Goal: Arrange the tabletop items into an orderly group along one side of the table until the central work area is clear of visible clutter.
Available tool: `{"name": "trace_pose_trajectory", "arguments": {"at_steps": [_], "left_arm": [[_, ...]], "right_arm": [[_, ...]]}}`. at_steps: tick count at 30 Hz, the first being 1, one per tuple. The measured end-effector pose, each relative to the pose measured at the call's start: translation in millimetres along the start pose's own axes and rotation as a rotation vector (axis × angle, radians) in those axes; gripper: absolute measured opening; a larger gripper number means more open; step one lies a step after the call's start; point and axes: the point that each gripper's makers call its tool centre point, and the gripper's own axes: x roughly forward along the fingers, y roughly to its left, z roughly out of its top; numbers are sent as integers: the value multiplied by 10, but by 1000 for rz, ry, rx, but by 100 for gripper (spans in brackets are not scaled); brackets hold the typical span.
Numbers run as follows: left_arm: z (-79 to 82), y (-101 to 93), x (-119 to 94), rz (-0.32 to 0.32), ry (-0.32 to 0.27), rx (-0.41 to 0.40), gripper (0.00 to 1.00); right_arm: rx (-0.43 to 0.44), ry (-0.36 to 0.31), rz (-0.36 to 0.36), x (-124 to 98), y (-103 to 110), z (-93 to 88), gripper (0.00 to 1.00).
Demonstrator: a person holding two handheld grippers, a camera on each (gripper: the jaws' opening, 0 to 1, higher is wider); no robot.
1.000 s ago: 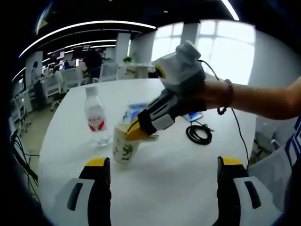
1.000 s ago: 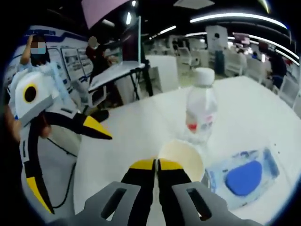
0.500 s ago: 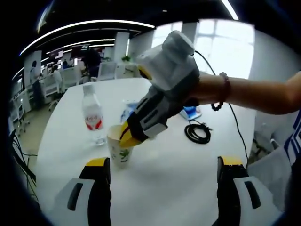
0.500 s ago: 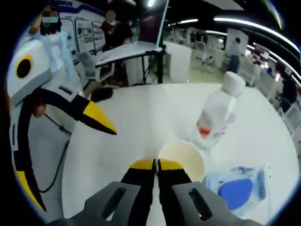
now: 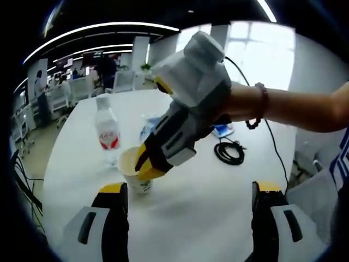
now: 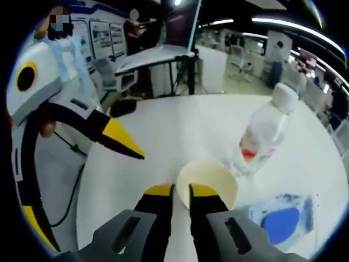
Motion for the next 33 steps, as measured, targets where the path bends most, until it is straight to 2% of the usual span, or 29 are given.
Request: {"name": "trace_pose_trajectory", "arguments": {"at_steps": [5, 9, 12, 18, 25, 28, 33], "left_arm": [[15, -5, -4, 2, 0, 1, 93], [38, -20, -4, 3, 0, 3, 94], [50, -28, 8, 5, 0, 10, 94], [69, -53, 35, 2, 3, 14, 96], [88, -63, 55, 8, 14, 22, 97], [108, -88, 76, 4, 15, 26, 97], [148, -135, 119, 0, 18, 32, 97]], "right_arm": [[73, -76, 20, -89, 9, 124, 20], [113, -101, 26, -180, -8, 139, 28], [152, -115, 32, -235, -9, 130, 40], [208, -172, 25, -392, -36, 120, 50], [260, -261, -55, -628, -193, 87, 65], [284, -297, -85, -733, -276, 66, 76], [312, -309, -143, -868, -416, -56, 83]]}}
